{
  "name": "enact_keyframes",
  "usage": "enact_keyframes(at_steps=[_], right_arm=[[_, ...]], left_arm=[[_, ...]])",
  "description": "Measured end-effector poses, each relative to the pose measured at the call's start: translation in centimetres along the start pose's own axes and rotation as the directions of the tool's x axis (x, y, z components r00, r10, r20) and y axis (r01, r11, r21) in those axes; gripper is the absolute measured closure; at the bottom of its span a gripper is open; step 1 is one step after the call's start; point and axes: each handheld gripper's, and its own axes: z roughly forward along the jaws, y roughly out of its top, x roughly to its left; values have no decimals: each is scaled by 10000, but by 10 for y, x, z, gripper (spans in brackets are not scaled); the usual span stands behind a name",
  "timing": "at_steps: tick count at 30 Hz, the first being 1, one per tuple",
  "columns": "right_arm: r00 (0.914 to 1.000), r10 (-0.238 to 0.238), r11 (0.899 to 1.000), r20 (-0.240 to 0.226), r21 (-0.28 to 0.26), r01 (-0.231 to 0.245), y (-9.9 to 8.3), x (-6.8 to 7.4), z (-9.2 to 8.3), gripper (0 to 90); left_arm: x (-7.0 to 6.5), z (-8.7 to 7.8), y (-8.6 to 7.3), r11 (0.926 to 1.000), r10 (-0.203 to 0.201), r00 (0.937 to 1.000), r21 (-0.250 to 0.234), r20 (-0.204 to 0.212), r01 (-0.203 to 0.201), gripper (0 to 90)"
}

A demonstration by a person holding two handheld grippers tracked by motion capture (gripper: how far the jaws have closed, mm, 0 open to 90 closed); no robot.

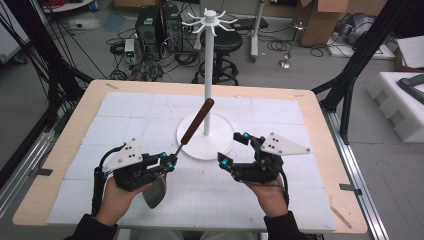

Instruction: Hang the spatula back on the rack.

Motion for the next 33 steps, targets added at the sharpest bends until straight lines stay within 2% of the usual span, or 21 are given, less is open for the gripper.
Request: enact_keyframes(at_steps=[3, 8, 10, 16, 18, 19, 22, 26, 29, 33], right_arm=[[9992, -244, 9997, -305, -41, 243, 18, 7, 10, 182], [9968, -170, 9998, -785, -152, 159, 39, 16, 24, 182], [9963, -237, 9996, -828, -183, 222, 44, 19, 29, 182], [9947, -25, 10000, -1030, -87, 16, 51, 21, 40, 196], [9919, -84, 9999, -1270, -131, 67, 54, 25, 42, 267], [9919, -84, 9999, -1270, -131, 67, 54, 25, 42, 267], [9887, 30, 9993, -1500, -357, -84, 56, 24, 44, 353], [9853, 70, 9985, -1707, -526, -162, 57, 24, 42, 501], [9844, -91, 9969, -1757, -780, -47, 58, 24, 39, 667], [9804, -63, 9959, -1969, -895, -116, 59, 28, 37, 696]], left_arm=[[-3, 2, 1, 9998, -6, 10000, -218, -35, 5, 840], [-6, 8, 1, 9996, 87, 9999, -263, -94, -90, 840], [-8, 9, 1, 9995, 123, 9999, -294, -57, -125, 840], [-12, 12, 0, 9995, 143, 9999, -267, 85, -140, 840], [-14, 12, 0, 9995, 148, 9998, -269, 123, -144, 840], [-15, 13, 0, 9994, 172, 9998, -288, 133, -168, 840], [-17, 13, 0, 9993, 167, 9997, -330, 197, -160, 840], [-20, 13, 0, 9989, 179, 9994, -445, 288, -166, 840], [-23, 13, 0, 9986, 262, 9990, -465, 369, -244, 839], [-25, 13, 0, 9981, 314, 9986, -544, 435, -290, 840]])
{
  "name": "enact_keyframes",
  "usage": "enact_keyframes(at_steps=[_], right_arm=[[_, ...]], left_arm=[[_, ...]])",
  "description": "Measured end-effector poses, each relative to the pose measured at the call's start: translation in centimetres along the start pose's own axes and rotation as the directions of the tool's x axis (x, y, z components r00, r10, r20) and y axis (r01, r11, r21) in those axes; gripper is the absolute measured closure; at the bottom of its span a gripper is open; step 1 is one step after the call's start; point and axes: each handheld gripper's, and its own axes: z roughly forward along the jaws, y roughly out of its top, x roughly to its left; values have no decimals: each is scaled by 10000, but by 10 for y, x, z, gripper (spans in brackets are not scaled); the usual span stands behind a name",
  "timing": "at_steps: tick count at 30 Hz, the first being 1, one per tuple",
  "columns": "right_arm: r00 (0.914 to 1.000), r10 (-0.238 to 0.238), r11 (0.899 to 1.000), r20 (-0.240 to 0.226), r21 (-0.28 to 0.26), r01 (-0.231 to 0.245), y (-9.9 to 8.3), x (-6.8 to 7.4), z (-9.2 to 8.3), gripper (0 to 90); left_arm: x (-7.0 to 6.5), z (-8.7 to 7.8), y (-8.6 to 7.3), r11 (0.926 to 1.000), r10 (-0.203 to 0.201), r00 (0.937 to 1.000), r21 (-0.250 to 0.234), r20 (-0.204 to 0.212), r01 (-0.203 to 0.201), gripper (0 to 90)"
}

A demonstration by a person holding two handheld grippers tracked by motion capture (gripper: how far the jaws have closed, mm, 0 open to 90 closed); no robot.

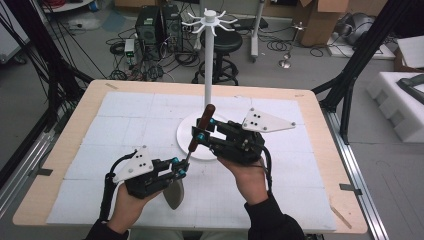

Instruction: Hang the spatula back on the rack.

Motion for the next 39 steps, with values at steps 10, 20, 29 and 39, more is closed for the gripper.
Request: enact_keyframes(at_steps=[10, 20, 29, 39], right_arm=[[9883, 450, 9985, -1454, -242, -490, 2, 4, 0, 733], [9549, 92, 9999, -2969, 67, -76, 2, 6, 2, 732], [9825, -62, 9999, -1860, 88, 79, -1, 8, 4, 378], [9962, -815, 9952, 298, 560, 798, 11, 23, -11, 296]], left_arm=[[-1, -1, -4, 9982, -124, 9941, -570, 1076, 187, 785], [1, 2, -6, 9964, -238, 9618, -715, 2726, 449, 710], [-2, 0, -6, 9979, -67, 9798, -615, 2000, 194, 837], [-1, -2, -4, 9948, -644, 9964, -753, 545, 684, 838]])
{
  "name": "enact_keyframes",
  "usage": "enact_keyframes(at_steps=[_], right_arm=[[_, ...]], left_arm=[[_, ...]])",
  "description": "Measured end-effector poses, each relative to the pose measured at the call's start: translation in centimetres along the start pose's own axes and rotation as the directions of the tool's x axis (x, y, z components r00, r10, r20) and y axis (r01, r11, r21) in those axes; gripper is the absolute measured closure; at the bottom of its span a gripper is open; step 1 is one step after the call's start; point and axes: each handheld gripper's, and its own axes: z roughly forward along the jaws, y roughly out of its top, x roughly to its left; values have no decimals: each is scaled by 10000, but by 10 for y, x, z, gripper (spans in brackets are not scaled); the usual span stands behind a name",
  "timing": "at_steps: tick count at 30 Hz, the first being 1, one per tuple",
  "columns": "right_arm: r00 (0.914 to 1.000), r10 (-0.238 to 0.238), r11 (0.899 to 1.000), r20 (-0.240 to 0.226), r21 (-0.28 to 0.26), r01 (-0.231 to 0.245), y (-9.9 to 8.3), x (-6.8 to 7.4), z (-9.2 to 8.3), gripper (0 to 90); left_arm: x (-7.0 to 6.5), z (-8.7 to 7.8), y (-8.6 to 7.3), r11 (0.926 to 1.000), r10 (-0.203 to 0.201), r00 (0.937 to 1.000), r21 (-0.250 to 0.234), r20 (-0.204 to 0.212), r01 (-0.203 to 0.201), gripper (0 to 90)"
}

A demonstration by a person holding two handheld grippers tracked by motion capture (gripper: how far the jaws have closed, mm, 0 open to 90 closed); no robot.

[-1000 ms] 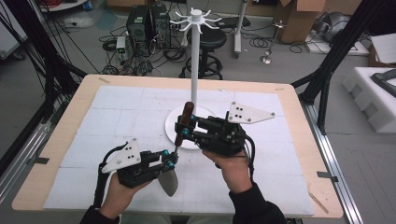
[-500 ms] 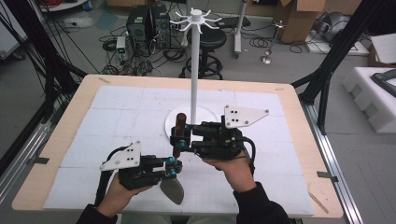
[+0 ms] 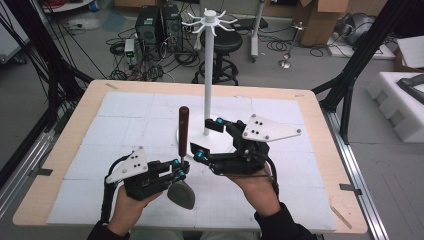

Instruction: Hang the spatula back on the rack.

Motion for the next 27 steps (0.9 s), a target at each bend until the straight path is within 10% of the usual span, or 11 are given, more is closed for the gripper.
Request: enact_keyframes(at_steps=[5, 12, 17, 21, 27], right_arm=[[9993, -215, 9984, -296, 516, 230, 0, 9, 13, 342], [9948, 31, 9967, -1017, 808, 52, -7, -2, 27, 627], [9787, 368, 9980, -2020, 571, -258, -8, -12, 32, 732], [9765, 68, 9993, -2156, 380, 15, 1, -17, 36, 735], [9797, 128, 9994, -2000, 353, -58, 22, -34, 45, 735]], left_arm=[[-4, 4, 2, 10000, 27, 10000, -50, -59, -27, 838], [-5, 6, 5, 9999, 69, 10000, -125, 11, -69, 838], [-2, 2, 5, 9987, 215, 9997, -472, 95, -210, 829], [7, -12, 3, 9952, 271, 9993, -932, -269, -295, 514], [34, -48, -16, 9928, -80, 9908, -1193, -1350, -83, 297]])
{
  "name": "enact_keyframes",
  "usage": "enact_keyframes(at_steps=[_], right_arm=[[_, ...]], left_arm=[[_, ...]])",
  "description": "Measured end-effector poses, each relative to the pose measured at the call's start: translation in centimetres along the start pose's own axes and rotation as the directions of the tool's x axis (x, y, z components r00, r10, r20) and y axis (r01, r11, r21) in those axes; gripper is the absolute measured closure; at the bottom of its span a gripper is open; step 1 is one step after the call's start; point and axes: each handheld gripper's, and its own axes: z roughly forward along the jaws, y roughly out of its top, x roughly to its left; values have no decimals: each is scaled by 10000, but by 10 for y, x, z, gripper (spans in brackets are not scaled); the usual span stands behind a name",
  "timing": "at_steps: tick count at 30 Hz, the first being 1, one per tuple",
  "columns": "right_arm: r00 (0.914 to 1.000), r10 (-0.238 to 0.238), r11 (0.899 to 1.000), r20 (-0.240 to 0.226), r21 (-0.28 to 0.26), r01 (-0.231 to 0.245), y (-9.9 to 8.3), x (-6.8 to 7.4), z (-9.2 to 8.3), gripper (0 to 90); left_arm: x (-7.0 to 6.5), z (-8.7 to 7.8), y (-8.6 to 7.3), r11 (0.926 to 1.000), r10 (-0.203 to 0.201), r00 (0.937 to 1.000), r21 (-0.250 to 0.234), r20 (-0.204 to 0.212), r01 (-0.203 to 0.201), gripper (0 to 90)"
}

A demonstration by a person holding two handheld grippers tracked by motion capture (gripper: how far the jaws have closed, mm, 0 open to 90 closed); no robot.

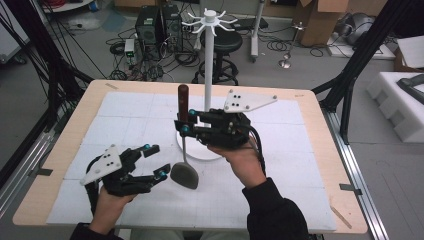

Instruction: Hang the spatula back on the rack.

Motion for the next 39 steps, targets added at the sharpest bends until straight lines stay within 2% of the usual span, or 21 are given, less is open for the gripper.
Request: enact_keyframes(at_steps=[3, 4, 7, 10, 12, 19, 23, 29, 35, 39], right_arm=[[9999, -23, 9999, 141, 152, 21, 12, -11, 4, 735], [9997, -27, 9998, 238, 188, 23, 17, -16, 7, 735], [9990, -60, 9994, 452, 334, 45, 28, -29, 11, 734], [9984, 41, 9990, 570, 433, -66, 40, -42, 16, 735], [9976, 45, 9992, 684, 395, -72, 47, -49, 17, 734], [9926, 383, 9983, 1149, 390, -430, 59, -71, 17, 734], [9889, 567, 9973, 1371, 378, -624, 61, -80, 16, 734], [9816, 827, 9955, 1719, 311, -893, 58, -92, 13, 734], [9752, 850, 9948, 2045, 368, -945, 57, -95, 9, 733], [9711, 692, 9962, 2284, 360, -794, 56, -95, 6, 729]], left_arm=[[12, -15, -8, 9996, -292, 9973, 4, -680, 293, 205], [15, -19, -11, 9993, -373, 9962, 18, -787, 376, 169], [25, -32, -21, 9986, -521, 9919, 26, -1161, 528, 168], [32, -41, -29, 9978, -651, 9890, 71, -1330, 667, 175], [37, -45, -30, 9978, -518, 9879, 334, -1461, 572, 175], [43, -53, -33, 9974, -543, 9856, 379, -1601, 611, 183], [47, -57, -33, 9967, -738, 9833, 224, -1665, 786, 184], [48, -58, -34, 9966, -702, 9834, 309, -1674, 764, 190], [50, -61, -35, 9959, -831, 9807, 218, -1771, 883, 190], [50, -61, -36, 9956, -876, 9817, 186, -1693, 920, 191]])
